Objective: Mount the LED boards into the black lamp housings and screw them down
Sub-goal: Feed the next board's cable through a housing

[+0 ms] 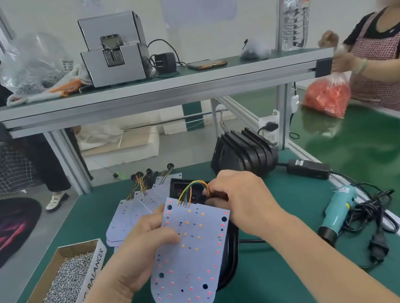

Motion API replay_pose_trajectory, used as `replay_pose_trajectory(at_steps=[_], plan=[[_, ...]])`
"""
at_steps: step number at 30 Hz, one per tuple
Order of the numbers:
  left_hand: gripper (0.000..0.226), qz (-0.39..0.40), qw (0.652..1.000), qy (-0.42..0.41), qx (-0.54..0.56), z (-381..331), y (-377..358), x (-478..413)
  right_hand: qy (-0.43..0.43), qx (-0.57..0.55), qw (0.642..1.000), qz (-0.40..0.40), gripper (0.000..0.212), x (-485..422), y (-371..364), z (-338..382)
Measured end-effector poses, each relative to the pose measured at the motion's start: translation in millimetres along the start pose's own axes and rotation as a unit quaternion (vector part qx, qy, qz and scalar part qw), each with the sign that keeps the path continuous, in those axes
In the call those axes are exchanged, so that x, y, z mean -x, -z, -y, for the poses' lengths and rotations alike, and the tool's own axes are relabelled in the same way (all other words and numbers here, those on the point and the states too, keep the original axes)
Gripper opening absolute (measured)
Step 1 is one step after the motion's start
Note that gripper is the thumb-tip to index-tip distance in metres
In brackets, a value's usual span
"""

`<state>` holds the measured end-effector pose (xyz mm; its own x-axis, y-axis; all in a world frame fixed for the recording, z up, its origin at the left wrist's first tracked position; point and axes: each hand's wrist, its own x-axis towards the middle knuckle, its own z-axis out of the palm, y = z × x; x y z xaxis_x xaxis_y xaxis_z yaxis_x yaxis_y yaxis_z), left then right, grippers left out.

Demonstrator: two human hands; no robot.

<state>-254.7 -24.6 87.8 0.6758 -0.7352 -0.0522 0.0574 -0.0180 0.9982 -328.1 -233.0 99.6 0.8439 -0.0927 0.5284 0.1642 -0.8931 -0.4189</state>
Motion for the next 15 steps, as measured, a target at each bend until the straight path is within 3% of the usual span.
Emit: replay_pose_trajectory(at_steps=[7, 10, 13, 15], plan=[[0.039, -0.036, 0.994, -0.02, -0.101, 1, -4, -1, 0.084, 0.09, 0.992, 0.012, 0.009, -1, 0, -3], [0.025, -0.031, 0.988, -0.032, -0.15, -5, -9, 0, 0.103, 0.134, 0.985, -0.013, 0.011, -6, 3, -7], [0.012, -0.017, 0.979, -0.034, -0.202, -10, -11, 0, 0.034, -0.019, 0.999, 0.007, 0.03, -10, 2, -15], [0.019, -0.018, 0.967, -0.032, -0.253, -9, -9, -2, -0.038, -0.099, 0.992, 0.062, 0.041, -12, 4, -22]])
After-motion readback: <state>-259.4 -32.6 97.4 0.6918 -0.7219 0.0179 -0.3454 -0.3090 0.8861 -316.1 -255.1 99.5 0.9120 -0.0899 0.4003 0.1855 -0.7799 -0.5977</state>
